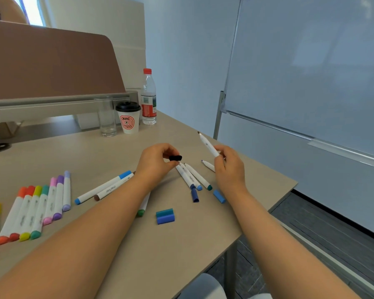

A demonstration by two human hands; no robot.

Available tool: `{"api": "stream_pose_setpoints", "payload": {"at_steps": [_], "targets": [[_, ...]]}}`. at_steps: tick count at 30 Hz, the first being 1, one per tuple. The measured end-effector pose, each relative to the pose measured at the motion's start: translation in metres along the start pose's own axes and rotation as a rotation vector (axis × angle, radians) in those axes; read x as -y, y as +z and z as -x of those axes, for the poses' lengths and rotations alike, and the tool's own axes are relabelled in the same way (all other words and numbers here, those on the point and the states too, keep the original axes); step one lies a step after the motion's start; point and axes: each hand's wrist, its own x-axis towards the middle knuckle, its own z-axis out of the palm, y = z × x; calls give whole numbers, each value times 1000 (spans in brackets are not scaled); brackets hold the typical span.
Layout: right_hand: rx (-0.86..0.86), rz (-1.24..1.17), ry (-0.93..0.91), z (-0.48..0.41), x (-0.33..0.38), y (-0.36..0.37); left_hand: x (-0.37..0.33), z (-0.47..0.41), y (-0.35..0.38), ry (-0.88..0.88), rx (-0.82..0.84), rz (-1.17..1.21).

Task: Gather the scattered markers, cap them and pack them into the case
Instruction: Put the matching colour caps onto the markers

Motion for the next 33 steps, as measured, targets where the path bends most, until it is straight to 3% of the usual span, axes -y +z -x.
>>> {"api": "stream_pose_setpoints", "payload": {"at_steps": [5, 16, 23, 29, 33], "targets": [[65, -149, -14, 9, -2, -3, 6, -1, -3, -63, -53, 42], [169, -233, -7, 11, -2, -4, 4, 0, -2, -66, -18, -48], [183, -231, -30, 11, -5, -3, 0, 0, -1, 13, 37, -150], [69, -429, 112, 7, -7, -5, -2, 3, -3, 136, 130, -160], [52, -361, 131, 4, -9, -5, -5, 5, -5, 193, 180, -165]]}}
